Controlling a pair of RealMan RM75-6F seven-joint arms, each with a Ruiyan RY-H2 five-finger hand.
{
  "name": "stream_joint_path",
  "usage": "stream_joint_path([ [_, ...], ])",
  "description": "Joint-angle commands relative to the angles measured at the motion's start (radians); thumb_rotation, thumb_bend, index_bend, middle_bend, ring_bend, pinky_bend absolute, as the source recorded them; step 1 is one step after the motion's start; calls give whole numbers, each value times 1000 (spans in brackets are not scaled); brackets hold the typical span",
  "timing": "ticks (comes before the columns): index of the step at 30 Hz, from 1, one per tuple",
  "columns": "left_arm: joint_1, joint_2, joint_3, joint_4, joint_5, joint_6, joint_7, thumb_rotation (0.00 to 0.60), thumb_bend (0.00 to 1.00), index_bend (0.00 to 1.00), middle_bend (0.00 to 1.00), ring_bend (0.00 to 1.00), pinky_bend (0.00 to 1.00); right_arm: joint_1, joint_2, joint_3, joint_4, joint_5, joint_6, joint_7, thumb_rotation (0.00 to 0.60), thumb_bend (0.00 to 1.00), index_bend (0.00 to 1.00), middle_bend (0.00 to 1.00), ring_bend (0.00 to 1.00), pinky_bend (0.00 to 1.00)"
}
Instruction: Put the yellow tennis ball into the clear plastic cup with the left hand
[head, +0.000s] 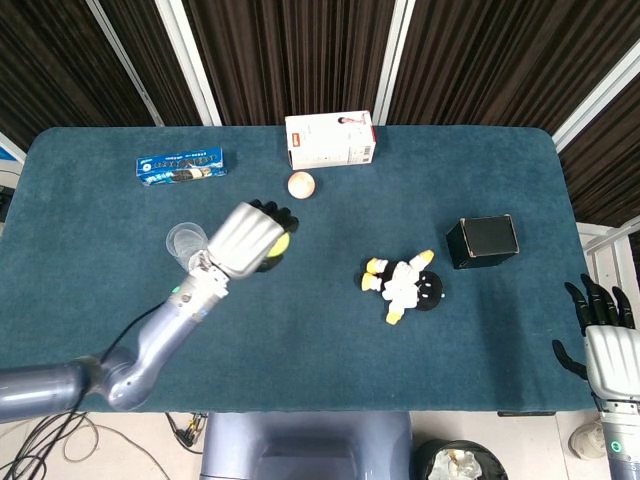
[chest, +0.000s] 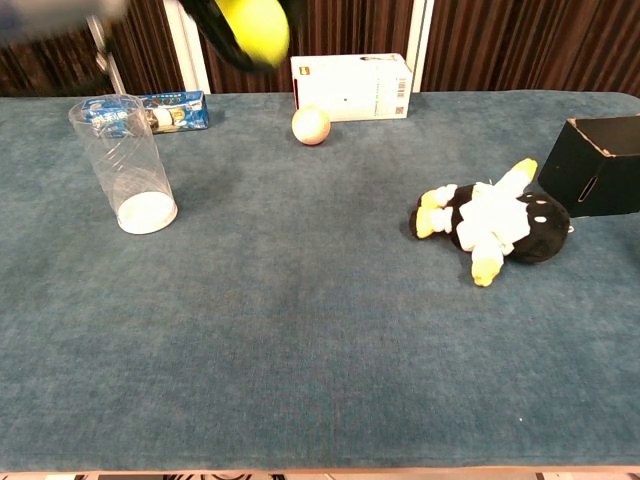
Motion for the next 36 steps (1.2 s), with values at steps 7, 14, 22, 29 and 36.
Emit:
stream_joint_path([
  [7,151,296,14,-111,111,68,-143,600,296,414,463,403,531,6,-11,-5,0,-1,-10,-16,600,353,132,35,101,10],
  [14,201,330,50,1,150,52,-243,600,295,413,463,402,526,11,-19,-6,0,-3,-17,-30,600,353,132,35,101,10],
  [22,198,239,79,126,175,14,-287,600,295,414,464,402,523,8,-16,-4,1,-2,-7,-26,600,352,132,35,102,11],
  [29,204,179,108,217,202,0,-301,600,295,410,459,392,519,5,-9,2,2,3,0,-12,600,352,132,35,102,10],
  [36,206,130,130,269,234,-15,-321,600,277,408,451,386,516,3,-7,1,0,-2,6,-8,600,352,132,35,101,10],
])
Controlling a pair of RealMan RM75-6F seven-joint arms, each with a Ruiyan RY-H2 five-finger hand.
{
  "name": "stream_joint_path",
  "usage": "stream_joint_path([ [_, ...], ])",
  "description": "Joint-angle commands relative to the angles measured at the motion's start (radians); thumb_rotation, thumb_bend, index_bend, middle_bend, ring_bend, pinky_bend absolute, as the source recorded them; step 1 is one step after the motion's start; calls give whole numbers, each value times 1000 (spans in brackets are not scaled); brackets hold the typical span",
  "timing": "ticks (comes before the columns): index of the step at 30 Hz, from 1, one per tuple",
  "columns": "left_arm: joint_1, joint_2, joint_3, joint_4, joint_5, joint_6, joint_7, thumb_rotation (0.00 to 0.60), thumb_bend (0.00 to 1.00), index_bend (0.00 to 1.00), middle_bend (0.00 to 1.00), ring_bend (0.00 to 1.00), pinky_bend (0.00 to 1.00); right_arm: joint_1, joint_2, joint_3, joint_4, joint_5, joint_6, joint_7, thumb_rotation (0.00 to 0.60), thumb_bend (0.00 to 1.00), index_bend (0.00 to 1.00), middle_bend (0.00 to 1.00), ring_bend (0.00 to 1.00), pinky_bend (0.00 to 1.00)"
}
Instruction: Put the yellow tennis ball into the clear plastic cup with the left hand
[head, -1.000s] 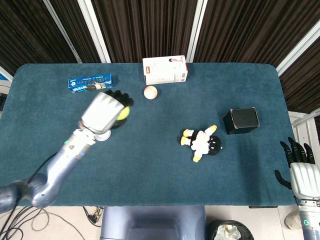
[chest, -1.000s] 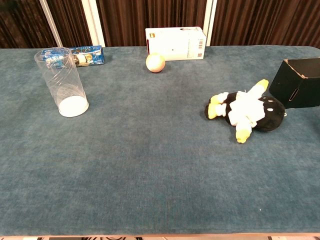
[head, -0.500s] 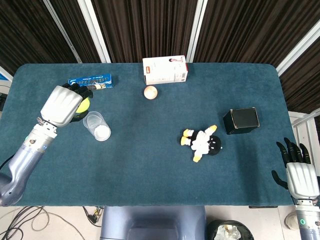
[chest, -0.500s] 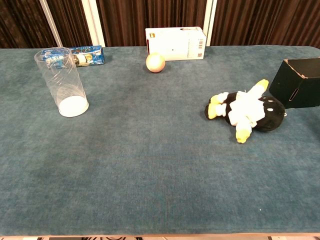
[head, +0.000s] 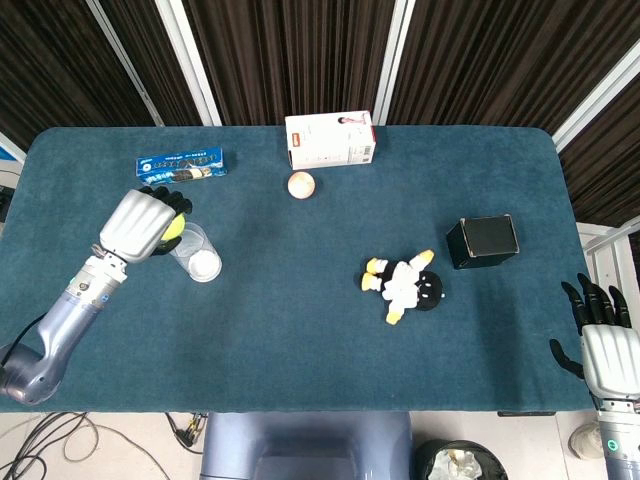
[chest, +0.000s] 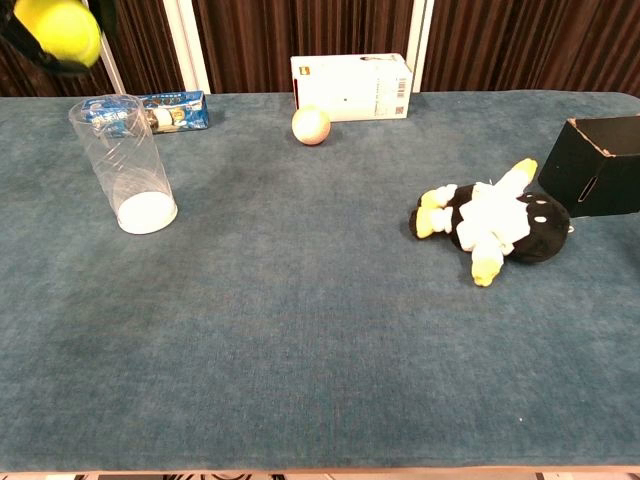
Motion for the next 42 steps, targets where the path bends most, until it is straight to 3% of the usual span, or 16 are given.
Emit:
stream_joint_path([
  [1,0,-20,8,21,9,-11,-14,600,274,407,449,384,515,-1,1,1,-1,0,3,1,600,352,132,35,102,10],
  [14,-6,-28,17,20,31,-48,-47,600,136,374,338,301,429,-3,2,4,3,-1,11,10,600,352,132,35,101,11],
  [25,-1,5,-1,-23,39,-31,-54,600,84,366,290,269,378,-4,3,4,6,-7,14,21,600,352,132,35,101,10],
  [30,37,13,-40,-69,68,99,-79,600,90,301,235,223,346,-4,4,5,7,-5,13,23,600,352,132,35,102,10],
  [33,109,52,-40,-173,73,210,-78,600,90,209,162,148,270,-3,4,5,8,-3,11,23,600,352,132,35,102,10],
  [37,251,150,16,-333,119,375,-38,600,90,167,112,82,210,-3,2,3,6,-4,9,20,600,351,133,35,101,11],
  [42,413,192,111,-333,136,501,-33,600,89,161,53,2,162,-2,2,2,5,-8,9,20,600,352,133,35,102,10],
])
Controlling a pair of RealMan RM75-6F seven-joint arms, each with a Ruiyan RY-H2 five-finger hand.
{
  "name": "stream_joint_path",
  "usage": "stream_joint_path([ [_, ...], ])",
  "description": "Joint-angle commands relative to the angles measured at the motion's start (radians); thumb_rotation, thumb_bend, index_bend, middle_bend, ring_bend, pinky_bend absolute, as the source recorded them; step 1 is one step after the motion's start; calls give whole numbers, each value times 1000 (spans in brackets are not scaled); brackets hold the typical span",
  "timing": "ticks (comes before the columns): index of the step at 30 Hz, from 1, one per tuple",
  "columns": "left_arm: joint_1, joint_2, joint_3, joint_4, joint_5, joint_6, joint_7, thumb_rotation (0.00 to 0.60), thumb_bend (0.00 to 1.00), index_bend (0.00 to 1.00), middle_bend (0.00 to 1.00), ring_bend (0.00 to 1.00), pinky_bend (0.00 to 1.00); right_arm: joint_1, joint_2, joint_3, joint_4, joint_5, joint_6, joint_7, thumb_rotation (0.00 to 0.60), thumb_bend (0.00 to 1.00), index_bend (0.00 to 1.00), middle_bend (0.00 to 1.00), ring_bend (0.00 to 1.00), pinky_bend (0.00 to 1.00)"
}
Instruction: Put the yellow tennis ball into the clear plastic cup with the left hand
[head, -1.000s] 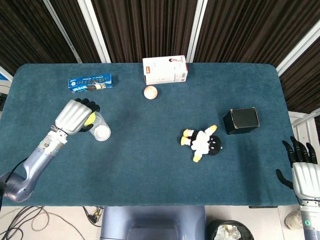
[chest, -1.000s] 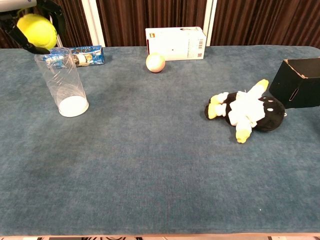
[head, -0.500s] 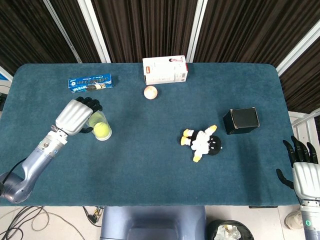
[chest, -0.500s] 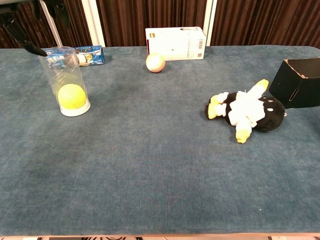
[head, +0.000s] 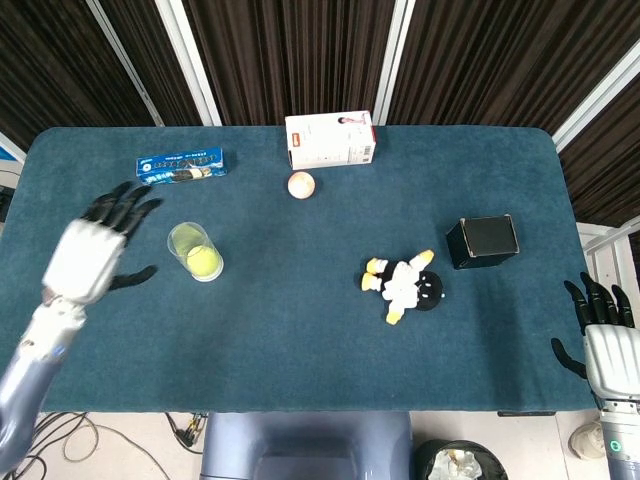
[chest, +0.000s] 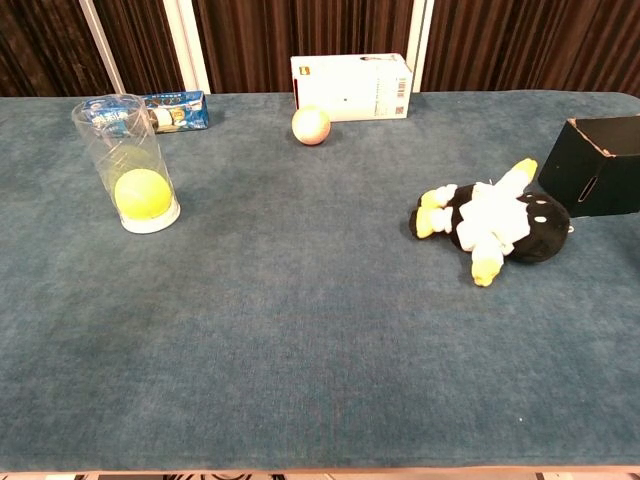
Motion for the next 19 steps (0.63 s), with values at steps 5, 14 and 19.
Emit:
stream_joint_path([
  [5,197,51,132,100,-3,66,-119,600,88,128,21,0,44,2,1,-4,1,-11,-1,7,600,352,132,35,101,11],
  [14,271,19,177,251,55,77,-289,600,83,98,4,0,15,-3,4,-1,2,-13,13,14,600,352,132,35,102,10],
  [19,290,-17,181,332,81,82,-357,600,83,98,0,0,6,-6,8,1,2,-16,20,24,600,352,133,35,101,9],
])
